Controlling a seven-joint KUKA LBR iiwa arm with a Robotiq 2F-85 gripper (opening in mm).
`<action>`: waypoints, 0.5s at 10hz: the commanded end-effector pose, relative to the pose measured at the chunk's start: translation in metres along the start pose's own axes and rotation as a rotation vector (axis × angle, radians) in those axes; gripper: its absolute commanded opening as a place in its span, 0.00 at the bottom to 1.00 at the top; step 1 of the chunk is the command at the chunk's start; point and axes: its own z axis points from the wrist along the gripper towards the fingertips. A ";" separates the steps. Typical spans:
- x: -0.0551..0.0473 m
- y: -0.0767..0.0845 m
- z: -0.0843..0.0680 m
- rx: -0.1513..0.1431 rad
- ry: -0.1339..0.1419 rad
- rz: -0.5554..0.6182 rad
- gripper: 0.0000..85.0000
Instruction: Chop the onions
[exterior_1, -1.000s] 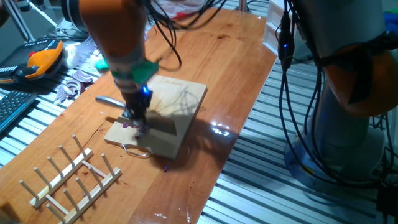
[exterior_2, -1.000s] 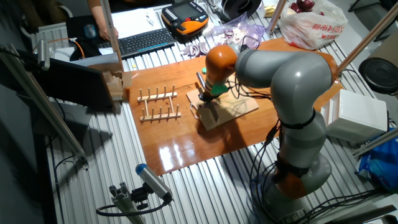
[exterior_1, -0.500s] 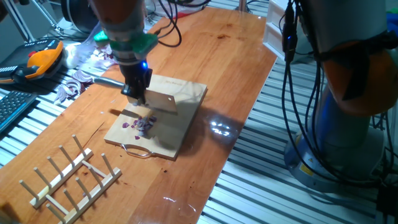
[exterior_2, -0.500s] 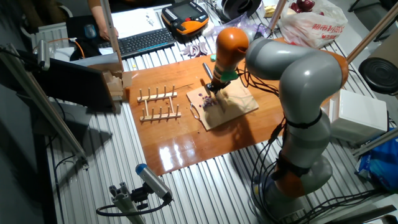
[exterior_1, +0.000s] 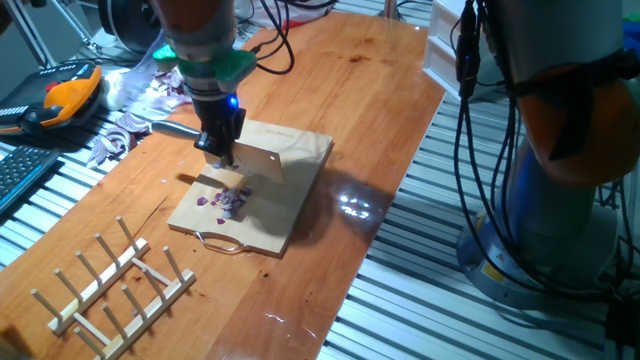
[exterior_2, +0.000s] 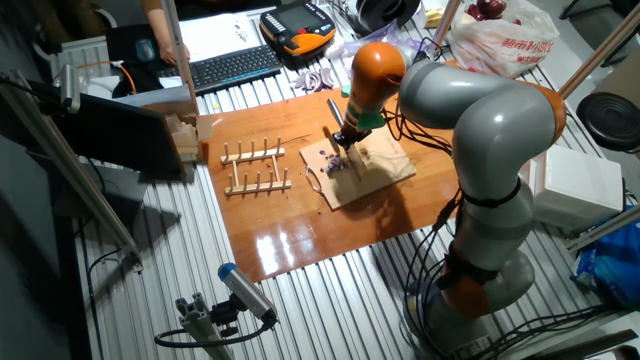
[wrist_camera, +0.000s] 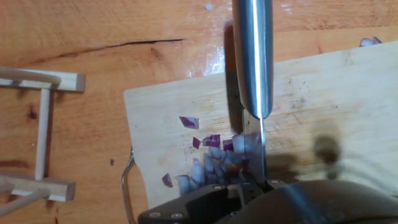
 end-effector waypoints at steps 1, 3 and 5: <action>-0.001 -0.001 -0.001 -0.002 0.011 -0.003 0.00; -0.004 -0.002 -0.001 -0.005 0.028 -0.003 0.00; -0.008 -0.005 -0.002 -0.042 0.041 0.036 0.00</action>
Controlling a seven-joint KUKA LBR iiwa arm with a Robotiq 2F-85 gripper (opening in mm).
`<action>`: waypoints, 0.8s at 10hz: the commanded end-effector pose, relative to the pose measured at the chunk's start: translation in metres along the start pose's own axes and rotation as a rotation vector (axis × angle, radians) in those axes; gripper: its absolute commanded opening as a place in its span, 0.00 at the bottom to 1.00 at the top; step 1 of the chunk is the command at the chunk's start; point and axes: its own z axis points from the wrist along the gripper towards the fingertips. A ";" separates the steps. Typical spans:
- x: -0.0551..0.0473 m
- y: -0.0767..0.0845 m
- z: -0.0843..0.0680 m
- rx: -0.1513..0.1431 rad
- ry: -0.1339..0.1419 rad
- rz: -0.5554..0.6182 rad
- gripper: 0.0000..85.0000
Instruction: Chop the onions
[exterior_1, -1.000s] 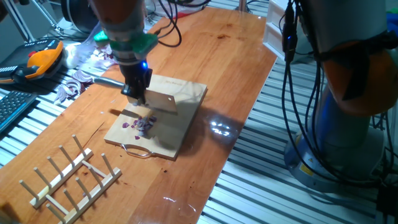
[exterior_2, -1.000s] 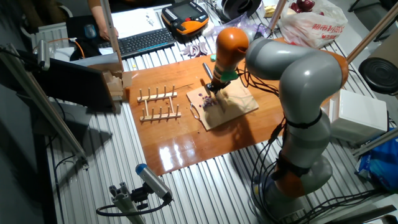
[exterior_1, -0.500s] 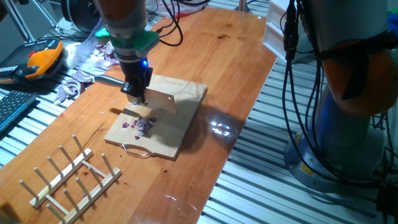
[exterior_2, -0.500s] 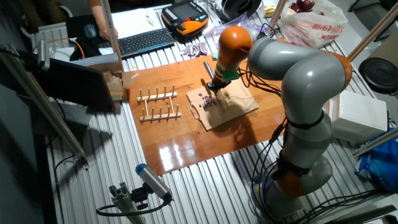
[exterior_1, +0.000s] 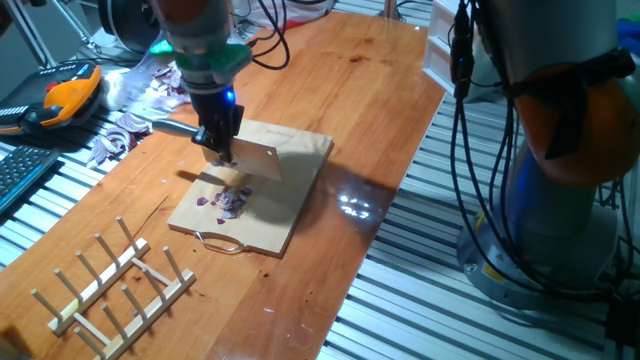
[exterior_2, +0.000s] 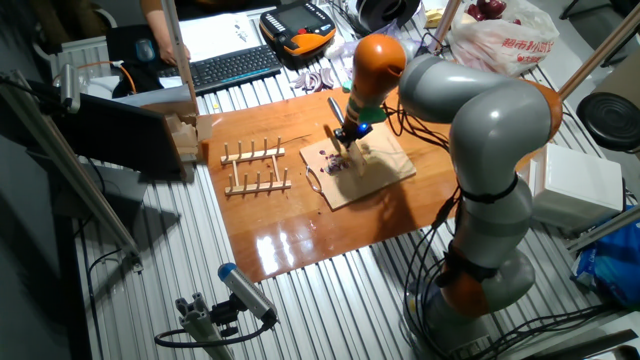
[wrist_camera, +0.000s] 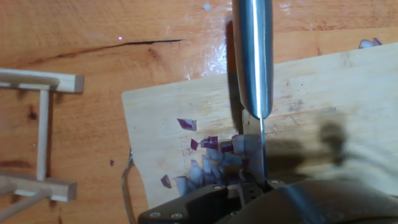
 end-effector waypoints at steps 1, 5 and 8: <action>-0.001 -0.001 -0.001 -0.002 0.003 0.009 0.00; -0.006 -0.006 -0.006 -0.078 0.029 0.270 0.00; -0.010 -0.010 -0.006 -0.075 0.000 0.253 0.00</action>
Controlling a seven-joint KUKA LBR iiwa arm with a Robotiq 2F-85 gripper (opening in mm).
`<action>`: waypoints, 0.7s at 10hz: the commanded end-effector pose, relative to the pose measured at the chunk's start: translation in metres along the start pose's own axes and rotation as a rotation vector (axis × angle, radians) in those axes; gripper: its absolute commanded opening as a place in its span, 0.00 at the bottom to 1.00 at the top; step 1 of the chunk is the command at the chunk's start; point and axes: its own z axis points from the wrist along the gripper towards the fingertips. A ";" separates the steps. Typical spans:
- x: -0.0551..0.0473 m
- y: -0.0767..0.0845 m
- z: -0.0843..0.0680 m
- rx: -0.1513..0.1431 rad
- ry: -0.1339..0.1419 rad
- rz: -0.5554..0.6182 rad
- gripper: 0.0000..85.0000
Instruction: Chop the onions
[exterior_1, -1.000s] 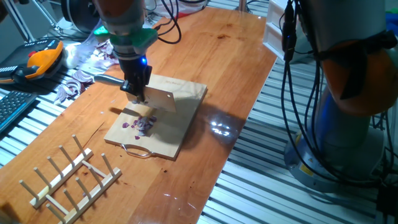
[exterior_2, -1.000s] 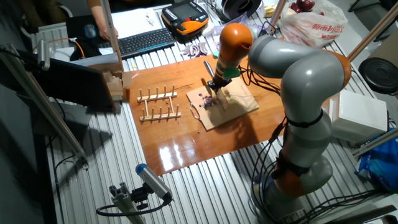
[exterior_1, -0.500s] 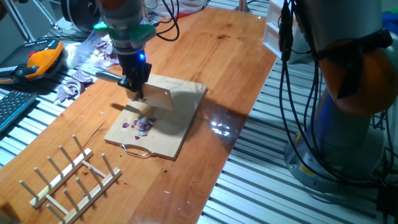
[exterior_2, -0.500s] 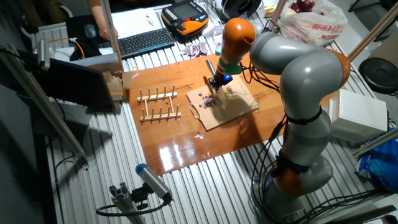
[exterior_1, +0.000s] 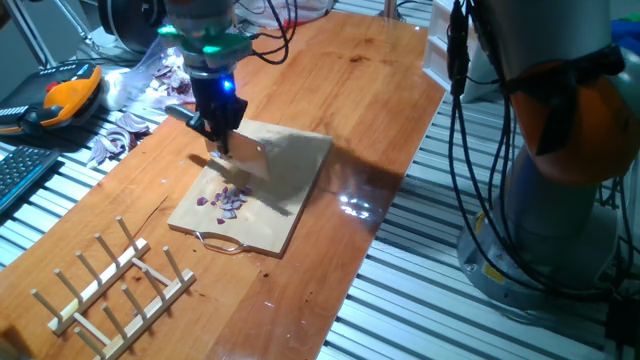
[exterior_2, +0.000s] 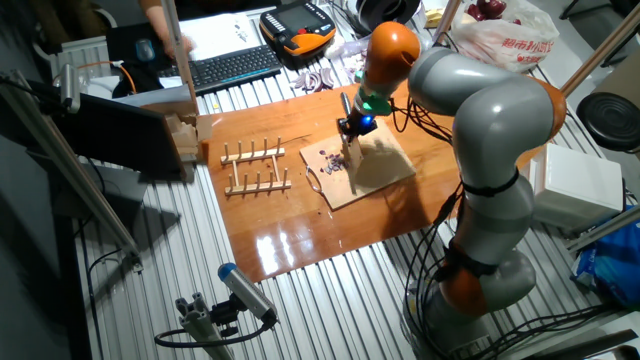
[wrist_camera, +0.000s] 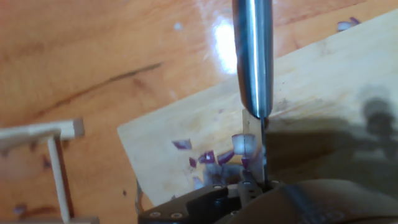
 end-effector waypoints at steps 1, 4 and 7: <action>0.001 0.000 -0.002 0.000 -0.011 0.011 0.00; -0.003 -0.006 -0.011 0.013 -0.075 0.022 0.00; -0.011 -0.013 -0.015 0.002 -0.102 0.039 0.00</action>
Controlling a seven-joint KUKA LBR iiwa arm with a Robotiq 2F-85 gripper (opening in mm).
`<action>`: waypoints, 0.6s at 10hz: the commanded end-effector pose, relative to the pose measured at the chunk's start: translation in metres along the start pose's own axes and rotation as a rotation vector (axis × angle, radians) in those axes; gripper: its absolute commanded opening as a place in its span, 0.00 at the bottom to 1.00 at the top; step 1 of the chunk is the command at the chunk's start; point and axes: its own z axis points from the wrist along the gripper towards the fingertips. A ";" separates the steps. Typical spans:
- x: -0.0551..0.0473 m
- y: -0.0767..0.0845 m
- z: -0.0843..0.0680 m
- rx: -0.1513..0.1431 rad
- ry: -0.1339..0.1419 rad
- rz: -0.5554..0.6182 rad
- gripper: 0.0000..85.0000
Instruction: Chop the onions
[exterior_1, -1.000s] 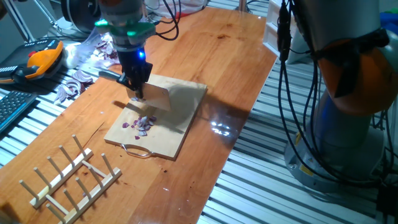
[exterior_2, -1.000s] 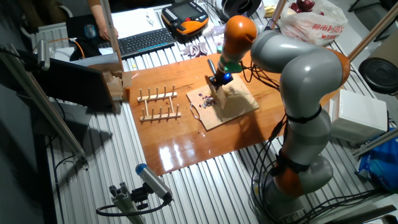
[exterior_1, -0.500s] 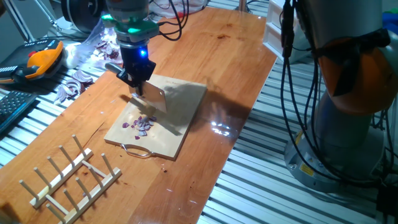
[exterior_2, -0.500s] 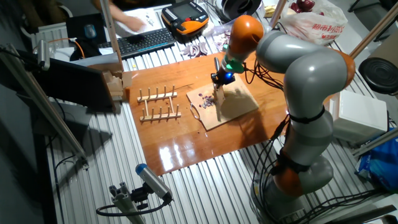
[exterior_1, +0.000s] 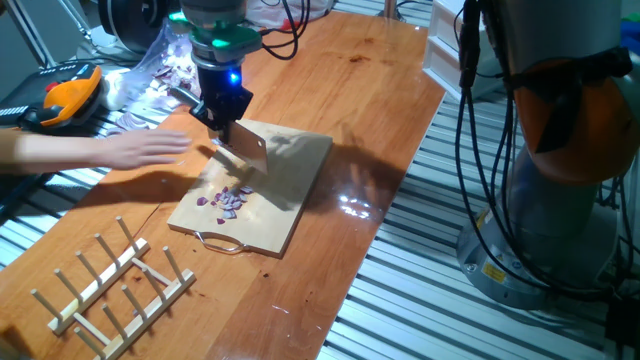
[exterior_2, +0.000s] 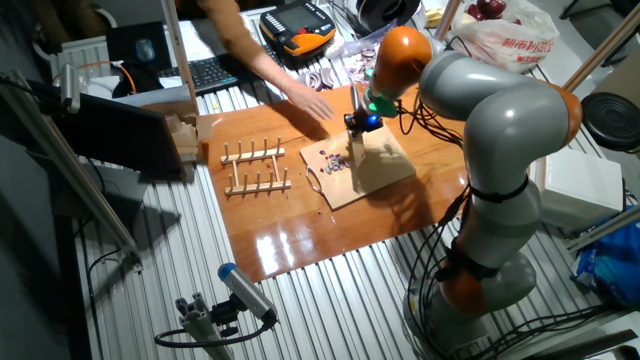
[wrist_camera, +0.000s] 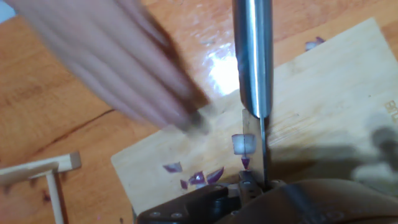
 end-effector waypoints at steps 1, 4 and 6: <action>0.000 -0.001 0.000 -0.008 0.003 0.007 0.00; -0.001 -0.002 -0.001 -0.016 0.029 0.053 0.00; 0.002 -0.001 -0.003 -0.013 0.029 0.053 0.00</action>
